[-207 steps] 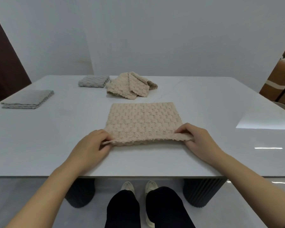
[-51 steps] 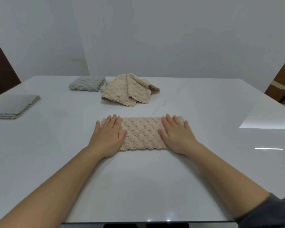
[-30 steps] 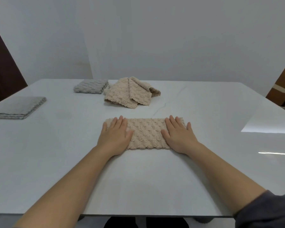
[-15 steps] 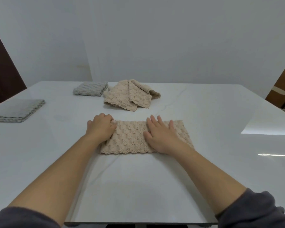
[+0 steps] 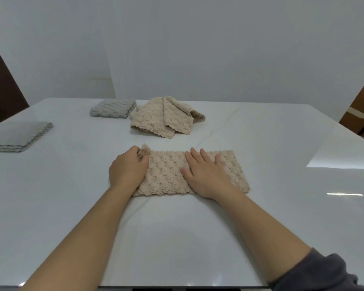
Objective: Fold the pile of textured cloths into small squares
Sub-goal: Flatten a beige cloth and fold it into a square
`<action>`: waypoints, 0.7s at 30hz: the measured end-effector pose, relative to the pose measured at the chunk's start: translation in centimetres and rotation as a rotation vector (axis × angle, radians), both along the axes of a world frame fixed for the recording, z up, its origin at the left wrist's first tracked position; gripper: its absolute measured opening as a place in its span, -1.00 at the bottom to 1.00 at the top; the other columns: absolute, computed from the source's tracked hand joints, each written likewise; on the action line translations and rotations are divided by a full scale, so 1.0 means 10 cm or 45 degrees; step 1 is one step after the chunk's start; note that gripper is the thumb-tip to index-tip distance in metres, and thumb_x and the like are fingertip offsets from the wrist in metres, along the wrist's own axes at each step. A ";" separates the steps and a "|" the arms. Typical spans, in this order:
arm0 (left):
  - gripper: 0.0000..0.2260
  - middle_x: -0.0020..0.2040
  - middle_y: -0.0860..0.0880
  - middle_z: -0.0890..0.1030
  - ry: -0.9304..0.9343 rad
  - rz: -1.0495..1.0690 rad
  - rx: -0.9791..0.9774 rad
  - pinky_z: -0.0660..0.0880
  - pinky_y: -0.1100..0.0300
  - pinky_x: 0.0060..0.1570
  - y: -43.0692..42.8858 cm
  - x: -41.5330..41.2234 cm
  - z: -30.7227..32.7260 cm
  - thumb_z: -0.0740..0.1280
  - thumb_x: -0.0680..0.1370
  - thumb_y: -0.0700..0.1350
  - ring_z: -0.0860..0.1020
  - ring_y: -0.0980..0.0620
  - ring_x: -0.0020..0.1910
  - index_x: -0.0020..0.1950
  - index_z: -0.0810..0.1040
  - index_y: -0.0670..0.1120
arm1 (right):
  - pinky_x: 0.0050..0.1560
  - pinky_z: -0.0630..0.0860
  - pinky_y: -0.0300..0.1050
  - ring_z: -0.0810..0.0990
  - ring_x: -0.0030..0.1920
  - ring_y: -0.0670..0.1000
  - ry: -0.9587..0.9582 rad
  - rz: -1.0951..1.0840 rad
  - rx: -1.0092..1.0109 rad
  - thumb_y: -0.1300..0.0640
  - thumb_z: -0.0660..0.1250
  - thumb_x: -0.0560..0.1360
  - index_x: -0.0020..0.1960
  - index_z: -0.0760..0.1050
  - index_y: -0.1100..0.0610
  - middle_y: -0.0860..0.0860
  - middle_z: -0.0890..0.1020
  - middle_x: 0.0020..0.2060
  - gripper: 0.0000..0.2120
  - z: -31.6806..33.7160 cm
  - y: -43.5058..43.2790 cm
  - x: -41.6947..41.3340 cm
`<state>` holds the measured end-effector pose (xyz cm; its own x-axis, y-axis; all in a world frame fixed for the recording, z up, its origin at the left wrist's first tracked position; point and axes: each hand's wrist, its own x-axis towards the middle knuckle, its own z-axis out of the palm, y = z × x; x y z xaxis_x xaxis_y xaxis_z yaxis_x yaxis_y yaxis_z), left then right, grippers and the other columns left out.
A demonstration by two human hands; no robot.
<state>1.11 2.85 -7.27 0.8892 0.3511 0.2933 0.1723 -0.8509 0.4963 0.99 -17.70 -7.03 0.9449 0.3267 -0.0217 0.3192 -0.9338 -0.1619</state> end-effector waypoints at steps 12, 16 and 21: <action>-0.68 -0.25 -0.02 0.56 0.125 -0.052 -0.132 0.41 0.10 -0.27 0.06 0.00 0.08 0.26 0.52 0.14 0.52 -0.06 -0.21 -0.16 0.47 -0.13 | 0.49 -0.27 0.27 -0.18 0.57 0.05 0.009 -0.006 0.006 -0.17 -0.15 0.65 0.60 -0.13 0.02 -0.03 -0.11 0.59 -0.42 -0.02 0.00 0.02; -0.69 -0.20 -0.06 0.61 0.384 -0.139 -0.308 0.42 0.13 -0.23 0.20 -0.04 0.23 0.33 0.47 0.11 0.57 -0.06 -0.17 -0.23 0.49 -0.13 | 0.49 -0.26 0.28 -0.19 0.57 0.06 0.009 -0.003 -0.003 -0.16 -0.16 0.65 0.60 -0.14 0.02 -0.03 -0.12 0.59 -0.42 -0.01 0.01 0.02; -0.82 -0.07 -0.05 0.62 0.303 -0.190 -0.522 0.52 0.09 -0.07 0.25 -0.10 0.30 0.28 0.55 -0.01 0.58 -0.06 -0.04 -0.07 0.58 -0.09 | 0.48 -0.31 0.29 -0.28 0.56 0.07 0.022 0.001 -0.002 -0.16 -0.18 0.65 0.60 -0.20 0.04 0.00 -0.19 0.58 -0.41 0.04 0.08 -0.01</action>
